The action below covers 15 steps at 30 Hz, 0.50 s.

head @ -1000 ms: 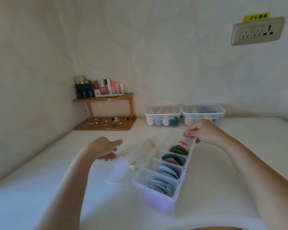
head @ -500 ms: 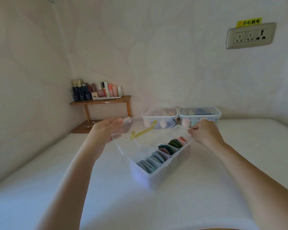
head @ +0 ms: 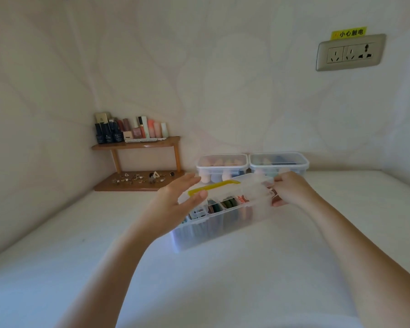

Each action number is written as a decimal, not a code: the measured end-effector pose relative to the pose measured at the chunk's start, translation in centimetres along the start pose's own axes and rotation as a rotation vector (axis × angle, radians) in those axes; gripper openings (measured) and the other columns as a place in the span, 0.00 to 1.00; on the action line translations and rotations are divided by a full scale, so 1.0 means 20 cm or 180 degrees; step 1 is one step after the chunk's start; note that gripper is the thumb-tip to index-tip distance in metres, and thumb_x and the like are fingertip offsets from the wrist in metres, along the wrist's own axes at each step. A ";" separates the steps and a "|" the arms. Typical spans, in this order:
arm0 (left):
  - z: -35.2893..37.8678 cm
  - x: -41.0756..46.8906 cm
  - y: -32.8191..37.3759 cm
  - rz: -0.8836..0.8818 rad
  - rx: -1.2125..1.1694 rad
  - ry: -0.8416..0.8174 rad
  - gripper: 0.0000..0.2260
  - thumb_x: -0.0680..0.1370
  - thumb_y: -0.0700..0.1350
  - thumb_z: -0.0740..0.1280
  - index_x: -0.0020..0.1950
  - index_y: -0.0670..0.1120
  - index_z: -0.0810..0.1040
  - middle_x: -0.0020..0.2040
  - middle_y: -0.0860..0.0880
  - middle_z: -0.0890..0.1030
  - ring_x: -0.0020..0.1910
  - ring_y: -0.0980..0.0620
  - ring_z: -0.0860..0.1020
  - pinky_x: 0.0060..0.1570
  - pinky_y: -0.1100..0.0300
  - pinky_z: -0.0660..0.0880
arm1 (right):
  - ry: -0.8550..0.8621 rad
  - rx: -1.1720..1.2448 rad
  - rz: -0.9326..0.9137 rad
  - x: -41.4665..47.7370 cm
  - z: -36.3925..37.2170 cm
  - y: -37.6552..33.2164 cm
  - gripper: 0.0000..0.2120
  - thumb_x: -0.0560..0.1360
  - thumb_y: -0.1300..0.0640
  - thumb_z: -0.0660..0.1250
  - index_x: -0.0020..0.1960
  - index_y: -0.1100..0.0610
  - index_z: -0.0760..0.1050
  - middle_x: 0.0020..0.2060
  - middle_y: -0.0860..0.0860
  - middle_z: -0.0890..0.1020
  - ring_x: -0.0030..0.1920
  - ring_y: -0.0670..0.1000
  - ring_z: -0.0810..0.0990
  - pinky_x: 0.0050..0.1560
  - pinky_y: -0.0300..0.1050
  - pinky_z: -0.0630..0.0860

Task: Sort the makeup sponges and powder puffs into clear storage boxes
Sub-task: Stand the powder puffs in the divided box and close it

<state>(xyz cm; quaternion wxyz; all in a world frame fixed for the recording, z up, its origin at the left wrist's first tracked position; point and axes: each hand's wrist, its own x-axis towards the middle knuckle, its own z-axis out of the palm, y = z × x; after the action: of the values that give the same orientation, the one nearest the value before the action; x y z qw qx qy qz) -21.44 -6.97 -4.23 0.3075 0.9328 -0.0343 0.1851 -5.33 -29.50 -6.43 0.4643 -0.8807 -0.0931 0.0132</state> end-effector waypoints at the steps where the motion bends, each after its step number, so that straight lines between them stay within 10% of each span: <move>1: 0.00 0.00 -0.01 -0.0058 0.0032 -0.0049 0.30 0.72 0.63 0.55 0.73 0.55 0.64 0.74 0.58 0.60 0.73 0.58 0.58 0.70 0.58 0.57 | 0.0065 0.0048 -0.0045 0.00 0.00 0.00 0.15 0.75 0.67 0.55 0.40 0.60 0.79 0.37 0.58 0.83 0.33 0.55 0.82 0.42 0.46 0.82; 6: 0.02 0.01 -0.11 -0.0500 0.0508 -0.0686 0.32 0.73 0.66 0.45 0.76 0.57 0.53 0.77 0.57 0.48 0.76 0.57 0.45 0.74 0.50 0.42 | 0.0200 0.0071 -0.0783 0.00 -0.02 0.00 0.12 0.79 0.53 0.60 0.51 0.55 0.82 0.46 0.51 0.83 0.47 0.53 0.80 0.55 0.49 0.75; 15: 0.03 0.06 -0.11 -0.0446 0.1692 -0.1327 0.58 0.50 0.84 0.36 0.76 0.57 0.40 0.78 0.52 0.41 0.76 0.50 0.42 0.74 0.45 0.44 | -0.1935 -0.0153 -0.1408 -0.05 -0.02 0.00 0.26 0.71 0.48 0.70 0.68 0.42 0.70 0.74 0.37 0.58 0.74 0.36 0.53 0.72 0.37 0.53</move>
<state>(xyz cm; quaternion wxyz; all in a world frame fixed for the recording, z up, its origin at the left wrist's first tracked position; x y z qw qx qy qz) -19.81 -5.49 -5.50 0.0521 0.9981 0.0172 -0.0286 -6.20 -29.91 -6.24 0.3863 -0.8058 -0.4150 0.1712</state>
